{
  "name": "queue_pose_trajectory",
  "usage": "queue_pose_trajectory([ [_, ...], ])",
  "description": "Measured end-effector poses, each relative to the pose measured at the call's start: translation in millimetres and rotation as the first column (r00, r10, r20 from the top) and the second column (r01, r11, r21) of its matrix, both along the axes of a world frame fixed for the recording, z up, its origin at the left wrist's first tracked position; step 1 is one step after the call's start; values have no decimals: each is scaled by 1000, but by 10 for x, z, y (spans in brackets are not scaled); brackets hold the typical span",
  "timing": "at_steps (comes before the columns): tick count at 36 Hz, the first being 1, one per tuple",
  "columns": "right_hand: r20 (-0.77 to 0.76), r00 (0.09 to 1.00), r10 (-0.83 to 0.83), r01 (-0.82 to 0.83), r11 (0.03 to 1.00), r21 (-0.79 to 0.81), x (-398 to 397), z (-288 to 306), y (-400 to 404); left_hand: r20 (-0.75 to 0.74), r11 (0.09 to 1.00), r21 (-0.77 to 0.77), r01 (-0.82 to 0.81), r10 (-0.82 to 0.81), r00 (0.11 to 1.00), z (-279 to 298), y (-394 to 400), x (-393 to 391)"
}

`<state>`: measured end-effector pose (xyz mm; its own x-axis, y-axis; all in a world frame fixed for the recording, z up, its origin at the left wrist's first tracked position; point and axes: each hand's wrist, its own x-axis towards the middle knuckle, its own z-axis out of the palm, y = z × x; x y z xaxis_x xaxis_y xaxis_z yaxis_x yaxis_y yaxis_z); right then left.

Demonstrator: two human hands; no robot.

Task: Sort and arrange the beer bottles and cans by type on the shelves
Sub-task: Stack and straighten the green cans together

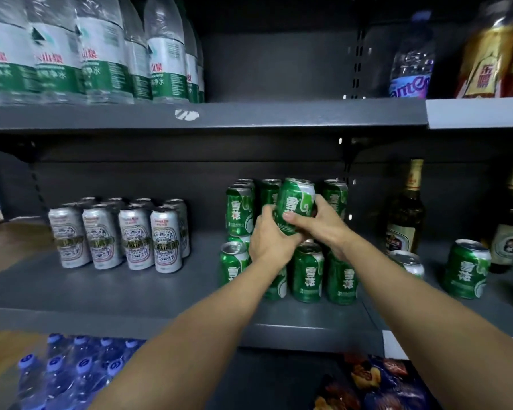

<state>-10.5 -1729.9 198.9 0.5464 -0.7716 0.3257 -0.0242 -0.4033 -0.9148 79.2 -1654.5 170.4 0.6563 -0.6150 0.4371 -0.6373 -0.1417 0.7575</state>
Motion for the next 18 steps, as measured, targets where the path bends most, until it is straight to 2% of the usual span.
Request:
queue_pose_trajectory([
  [3, -18, 992, -127, 126, 991, -40, 193, 3, 10, 69, 998, 10, 70, -70, 995, -41, -39, 230],
  [5, -90, 975, -205, 197, 976, -89, 281, 15, 5, 114, 994, -43, 100, -95, 989, -49, -7, 431],
  [8, -164, 931, -327, 310, 943, -122, 395, -1, -54, 138, 976, -215, -16, 46, 989, -45, 91, 735],
  [11, -160, 929, -334, 323, 942, -90, 497, -21, -112, 46, 937, -297, -187, 210, 977, -65, 105, 970],
  [13, -184, 920, -346, 333, 938, -96, 558, -10, -154, -51, 955, -213, -205, 198, 979, -56, 70, 1060],
  [15, -202, 913, -354, 341, 935, -97, 629, -1, -189, -143, 989, -74, -129, 117, 983, -49, 21, 1114],
  [18, -205, 915, -348, 331, 937, -111, 737, -17, -235, -177, 999, 38, -20, 27, 984, -76, -70, 1162],
])
